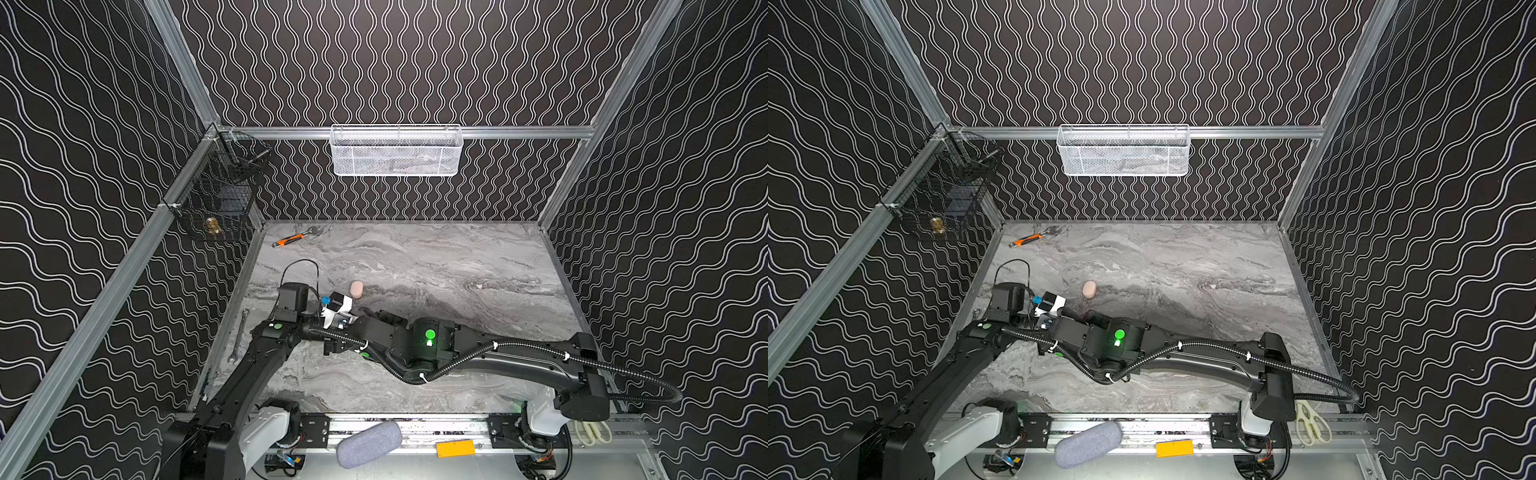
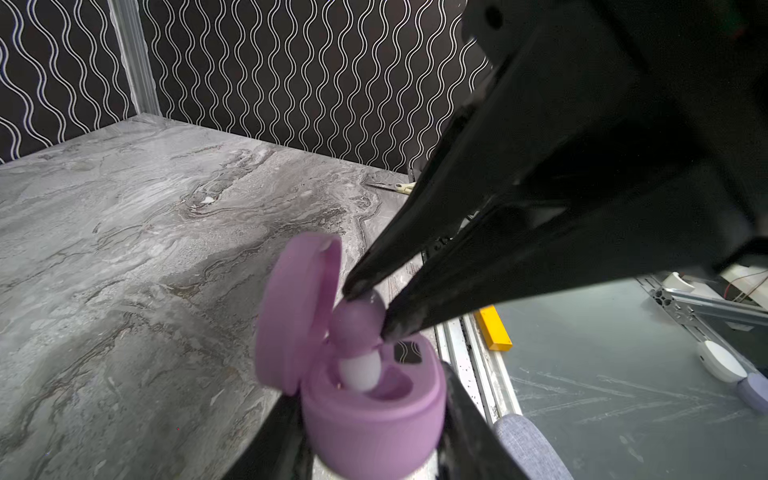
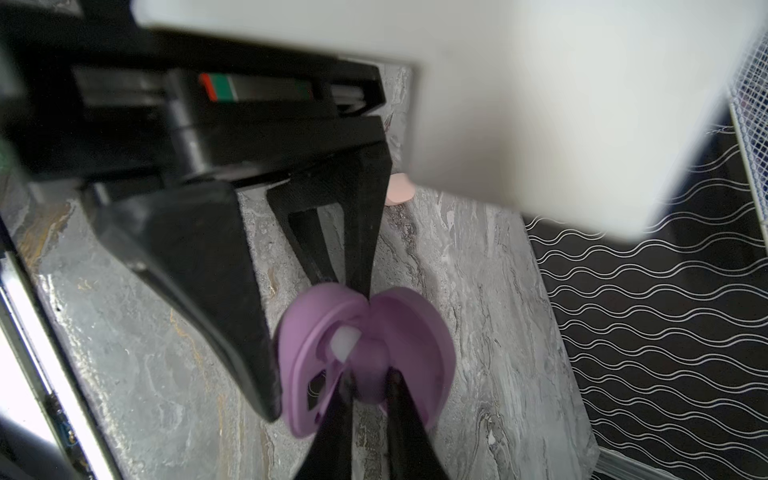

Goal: Insert the wireless bluetooth earbuds into the charging case
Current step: 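Press the earbud into the empty case slot with the right gripper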

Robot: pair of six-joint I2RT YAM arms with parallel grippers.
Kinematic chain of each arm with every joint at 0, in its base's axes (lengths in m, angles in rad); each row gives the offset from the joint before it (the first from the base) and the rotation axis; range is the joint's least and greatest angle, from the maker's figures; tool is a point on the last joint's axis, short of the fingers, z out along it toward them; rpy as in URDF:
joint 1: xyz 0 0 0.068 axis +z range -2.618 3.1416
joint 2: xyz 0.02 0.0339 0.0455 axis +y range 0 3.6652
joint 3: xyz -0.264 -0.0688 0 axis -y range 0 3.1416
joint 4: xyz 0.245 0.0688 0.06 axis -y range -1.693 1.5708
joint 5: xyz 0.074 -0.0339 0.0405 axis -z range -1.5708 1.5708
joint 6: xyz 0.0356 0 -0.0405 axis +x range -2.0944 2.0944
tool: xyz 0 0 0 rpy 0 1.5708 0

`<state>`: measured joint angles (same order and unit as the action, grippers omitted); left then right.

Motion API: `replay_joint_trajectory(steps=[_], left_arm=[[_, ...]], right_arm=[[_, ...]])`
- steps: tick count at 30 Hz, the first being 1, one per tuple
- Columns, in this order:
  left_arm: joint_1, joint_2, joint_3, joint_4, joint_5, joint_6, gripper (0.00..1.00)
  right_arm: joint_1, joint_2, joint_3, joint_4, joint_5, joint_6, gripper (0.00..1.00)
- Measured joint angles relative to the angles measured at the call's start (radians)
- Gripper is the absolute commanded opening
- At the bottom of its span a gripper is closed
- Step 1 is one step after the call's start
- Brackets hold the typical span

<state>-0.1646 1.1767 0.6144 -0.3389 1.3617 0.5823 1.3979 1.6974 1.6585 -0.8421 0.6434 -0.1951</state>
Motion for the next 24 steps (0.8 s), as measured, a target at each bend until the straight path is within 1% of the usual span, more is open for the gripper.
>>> replay_joint_trajectory(steps=[8, 16, 24], left_arm=[[0.000, -0.002, 0.001, -0.018, 0.014, 0.005, 0.38], [0.000, 0.011, 0.029, -0.090, 0.022, 0.077, 0.38], [0.000, 0.018, 0.034, -0.130, 0.029, 0.108, 0.38]], right_arm=[[0.000, -0.007, -0.003, 0.027, 0.002, -0.016, 0.16], [0.006, -0.011, -0.002, 0.032, 0.000, -0.045, 0.16], [0.012, -0.029, -0.021, 0.048, -0.023, -0.052, 0.15]])
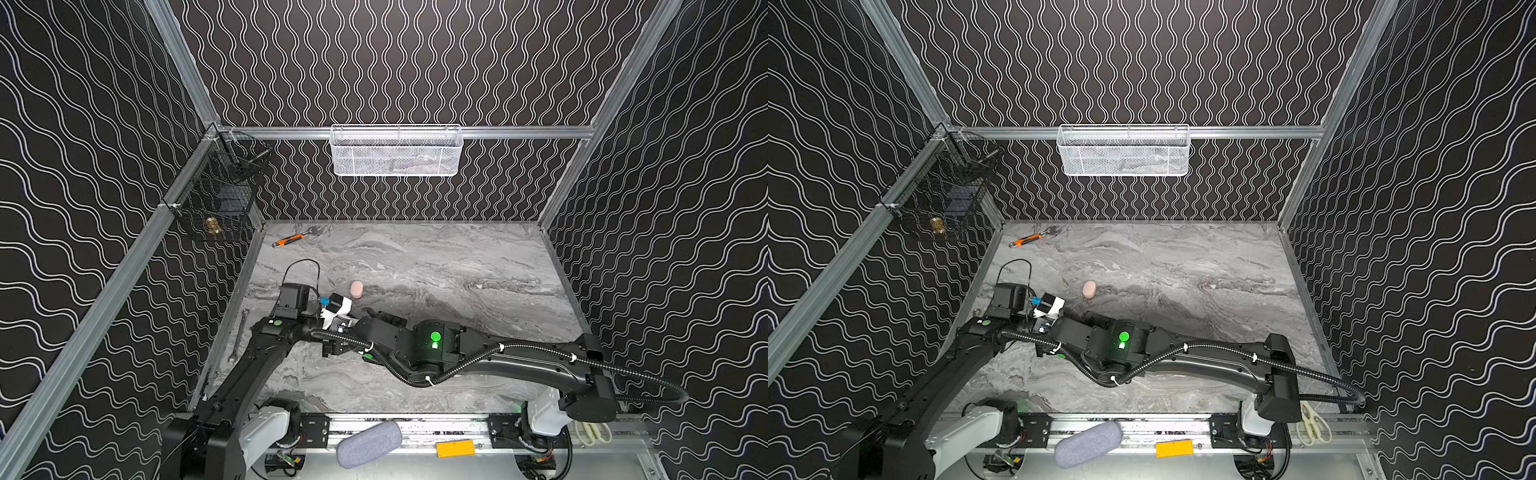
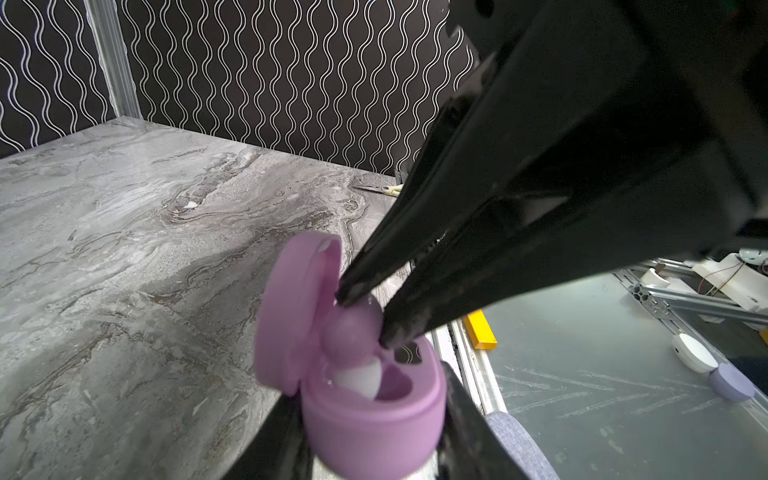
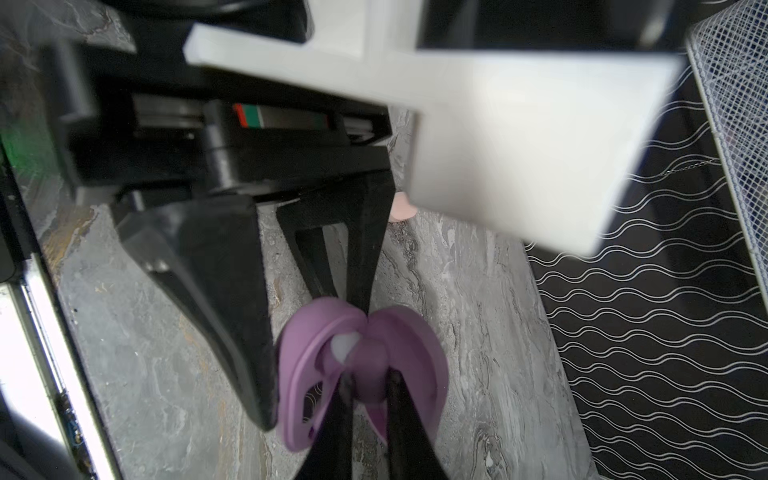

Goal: Insert the wireless bluetooth earbuds into the charging case
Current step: 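Press the earbud into the empty case slot with the right gripper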

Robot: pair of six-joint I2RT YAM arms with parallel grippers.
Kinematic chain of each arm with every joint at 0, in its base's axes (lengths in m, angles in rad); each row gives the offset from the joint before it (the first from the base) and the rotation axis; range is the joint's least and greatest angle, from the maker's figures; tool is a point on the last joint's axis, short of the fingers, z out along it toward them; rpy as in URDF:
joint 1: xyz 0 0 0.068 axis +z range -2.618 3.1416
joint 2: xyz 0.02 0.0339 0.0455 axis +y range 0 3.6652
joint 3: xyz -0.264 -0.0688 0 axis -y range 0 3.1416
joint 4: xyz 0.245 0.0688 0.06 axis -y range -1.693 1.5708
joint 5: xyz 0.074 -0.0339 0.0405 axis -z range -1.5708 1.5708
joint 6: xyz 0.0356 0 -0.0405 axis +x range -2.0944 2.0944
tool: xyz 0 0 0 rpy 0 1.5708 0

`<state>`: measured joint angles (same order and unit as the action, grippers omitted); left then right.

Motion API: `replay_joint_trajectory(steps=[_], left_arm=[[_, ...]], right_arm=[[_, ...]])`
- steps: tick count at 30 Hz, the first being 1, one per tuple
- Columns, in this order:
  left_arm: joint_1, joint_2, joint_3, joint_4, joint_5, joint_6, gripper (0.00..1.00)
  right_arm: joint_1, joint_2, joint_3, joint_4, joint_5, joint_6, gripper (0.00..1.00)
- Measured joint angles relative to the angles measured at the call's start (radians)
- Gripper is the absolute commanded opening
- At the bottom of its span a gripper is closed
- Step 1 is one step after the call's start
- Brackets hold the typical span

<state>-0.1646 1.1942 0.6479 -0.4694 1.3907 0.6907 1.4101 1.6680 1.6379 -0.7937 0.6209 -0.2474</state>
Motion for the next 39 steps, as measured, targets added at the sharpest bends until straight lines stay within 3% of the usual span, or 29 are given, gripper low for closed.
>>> replay_joint_trajectory(steps=[39], left_arm=[[0.000, -0.012, 0.002, -0.055, -0.008, 0.047, 0.38]], right_arm=[[0.015, -0.019, -0.059, 0.051, 0.001, -0.051, 0.14]])
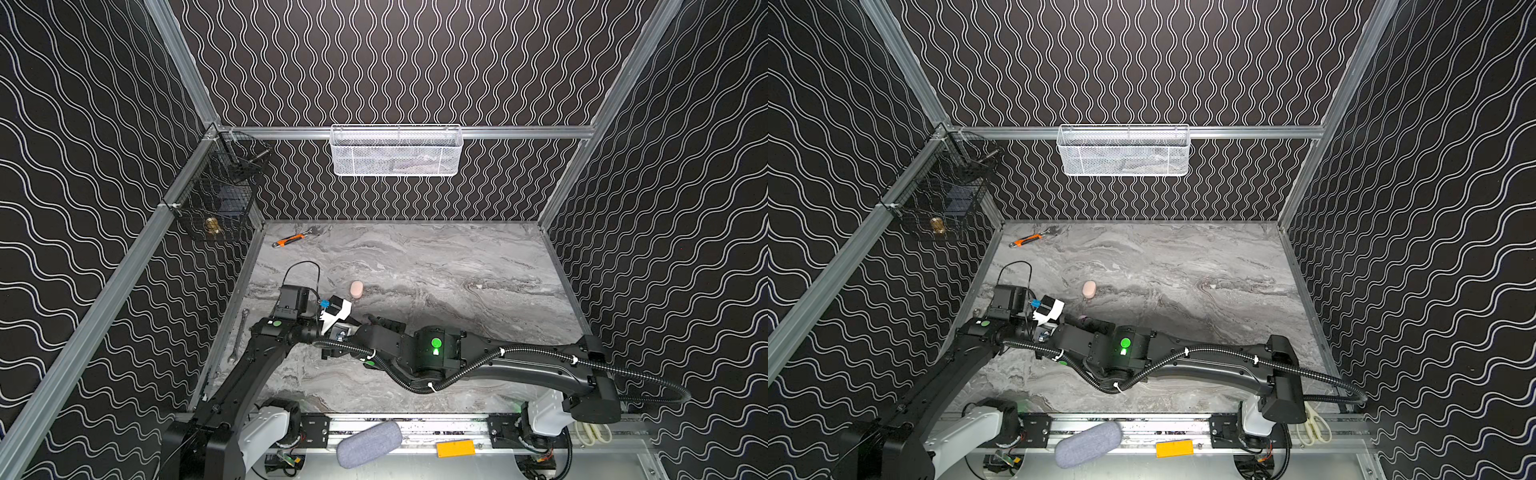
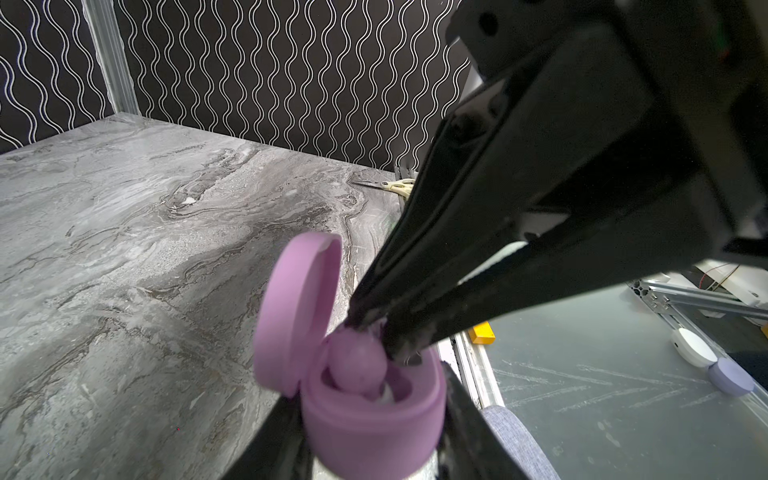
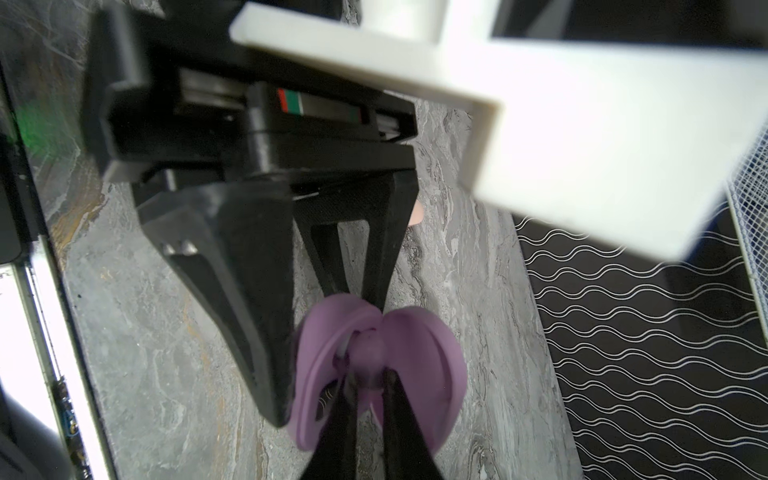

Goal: Insert the wireless bluetooth earbuds into the charging case
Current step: 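Press the earbud into the empty case slot with the right gripper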

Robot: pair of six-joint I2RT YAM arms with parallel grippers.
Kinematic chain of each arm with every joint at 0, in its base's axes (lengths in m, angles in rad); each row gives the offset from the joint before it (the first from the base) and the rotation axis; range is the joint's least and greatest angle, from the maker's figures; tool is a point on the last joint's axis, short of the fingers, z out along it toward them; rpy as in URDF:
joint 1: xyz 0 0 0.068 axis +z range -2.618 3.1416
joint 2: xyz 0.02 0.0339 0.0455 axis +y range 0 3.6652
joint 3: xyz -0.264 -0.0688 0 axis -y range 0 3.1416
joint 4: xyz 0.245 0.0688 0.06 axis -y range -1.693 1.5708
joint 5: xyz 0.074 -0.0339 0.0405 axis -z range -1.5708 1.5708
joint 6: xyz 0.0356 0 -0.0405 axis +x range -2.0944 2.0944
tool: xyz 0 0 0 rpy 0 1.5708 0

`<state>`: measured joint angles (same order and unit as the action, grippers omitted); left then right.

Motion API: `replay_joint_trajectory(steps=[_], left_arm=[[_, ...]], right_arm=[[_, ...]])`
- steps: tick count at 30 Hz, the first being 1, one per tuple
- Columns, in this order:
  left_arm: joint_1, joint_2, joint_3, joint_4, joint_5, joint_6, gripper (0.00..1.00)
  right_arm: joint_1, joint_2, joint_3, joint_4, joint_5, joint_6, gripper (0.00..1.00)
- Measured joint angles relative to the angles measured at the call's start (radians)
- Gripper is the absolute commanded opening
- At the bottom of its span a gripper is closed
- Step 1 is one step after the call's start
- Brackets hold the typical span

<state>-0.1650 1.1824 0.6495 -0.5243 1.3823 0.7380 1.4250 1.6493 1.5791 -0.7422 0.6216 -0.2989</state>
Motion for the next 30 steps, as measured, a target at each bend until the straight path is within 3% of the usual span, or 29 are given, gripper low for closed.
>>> replay_joint_trajectory(steps=[30], left_arm=[[-0.001, -0.003, 0.006, -0.014, 0.016, 0.021, 0.39]], right_arm=[[0.000, -0.045, -0.014, 0.012, -0.062, 0.003, 0.19]])
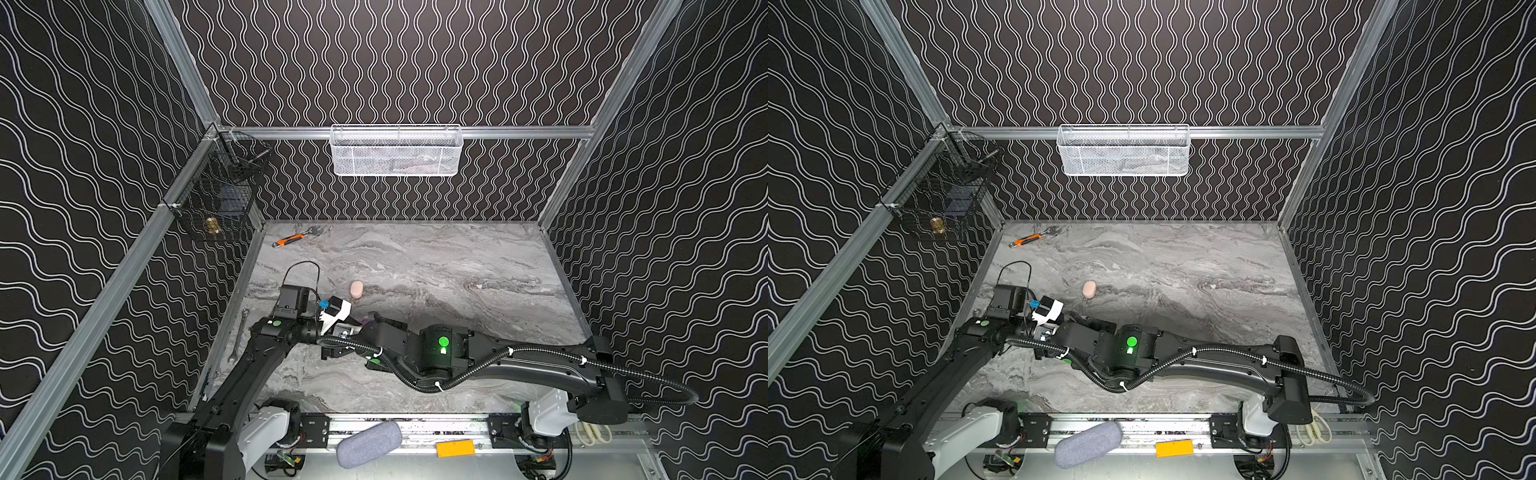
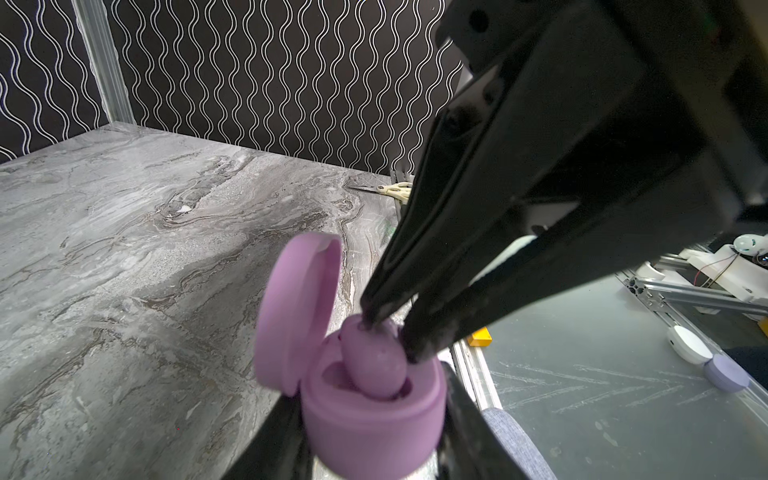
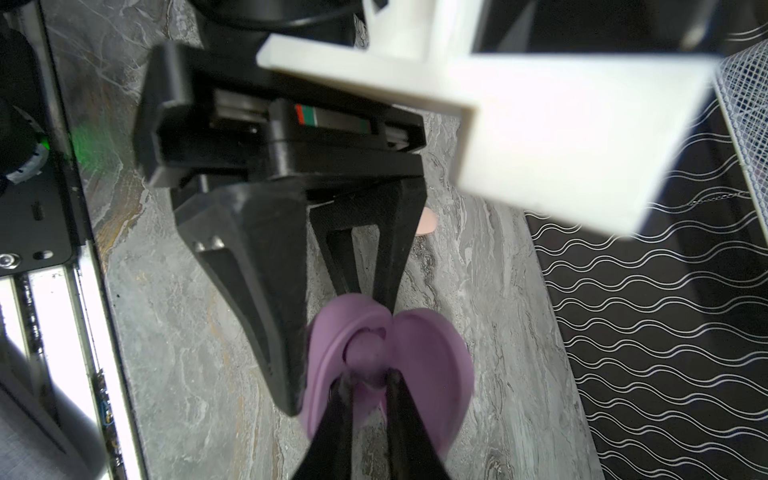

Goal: Insert the wireless bluetooth earbuds into the charging case
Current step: 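Press the earbud into the empty case slot with the right gripper, then open the right gripper and draw it back from the case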

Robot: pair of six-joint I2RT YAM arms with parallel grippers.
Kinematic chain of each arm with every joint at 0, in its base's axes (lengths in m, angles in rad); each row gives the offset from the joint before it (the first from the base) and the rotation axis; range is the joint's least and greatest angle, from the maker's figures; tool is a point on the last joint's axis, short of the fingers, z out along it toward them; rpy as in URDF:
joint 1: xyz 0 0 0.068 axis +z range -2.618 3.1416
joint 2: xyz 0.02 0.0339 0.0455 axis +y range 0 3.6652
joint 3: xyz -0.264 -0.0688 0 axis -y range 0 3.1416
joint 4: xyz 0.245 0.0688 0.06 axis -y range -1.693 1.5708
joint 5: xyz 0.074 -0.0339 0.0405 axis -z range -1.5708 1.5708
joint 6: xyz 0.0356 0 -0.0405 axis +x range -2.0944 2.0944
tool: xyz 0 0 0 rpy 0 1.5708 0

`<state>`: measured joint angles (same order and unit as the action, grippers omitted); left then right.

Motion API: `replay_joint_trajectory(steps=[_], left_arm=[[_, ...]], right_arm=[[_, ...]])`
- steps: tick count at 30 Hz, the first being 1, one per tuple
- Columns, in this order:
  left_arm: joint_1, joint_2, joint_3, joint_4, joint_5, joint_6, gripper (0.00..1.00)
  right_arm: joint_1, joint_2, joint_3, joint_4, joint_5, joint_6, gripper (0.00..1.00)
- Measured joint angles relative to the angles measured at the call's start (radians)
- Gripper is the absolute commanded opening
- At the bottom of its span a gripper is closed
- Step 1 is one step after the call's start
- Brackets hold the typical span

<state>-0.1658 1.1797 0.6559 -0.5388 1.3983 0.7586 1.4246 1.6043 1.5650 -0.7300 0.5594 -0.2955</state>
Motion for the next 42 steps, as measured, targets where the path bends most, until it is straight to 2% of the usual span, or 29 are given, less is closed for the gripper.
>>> replay_joint_trajectory(steps=[10, 15, 20, 27, 35, 42], left_arm=[[0.000, 0.000, 0.000, 0.000, 0.006, 0.003, 0.39], [0.000, -0.001, 0.000, 0.000, 0.006, 0.004, 0.39], [0.000, -0.001, 0.000, 0.000, -0.001, 0.006, 0.38], [0.000, 0.015, 0.005, 0.012, -0.033, 0.005, 0.36], [0.000, -0.068, -0.103, 0.318, -0.174, -0.241, 0.36], [0.000, -0.075, -0.123, 0.428, -0.255, -0.313, 0.36]], right_arm=[[-0.006, -0.044, -0.006, 0.014, 0.009, 0.017, 0.21], [-0.053, -0.068, -0.001, 0.018, 0.007, 0.052, 0.35], [-0.136, -0.119, -0.002, 0.058, -0.021, 0.120, 0.46], [-0.246, -0.113, -0.014, 0.073, -0.078, 0.266, 0.57], [-0.283, -0.024, -0.027, 0.109, -0.156, 0.445, 0.61], [-0.308, -0.005, -0.080, 0.161, -0.182, 0.563, 0.62]])
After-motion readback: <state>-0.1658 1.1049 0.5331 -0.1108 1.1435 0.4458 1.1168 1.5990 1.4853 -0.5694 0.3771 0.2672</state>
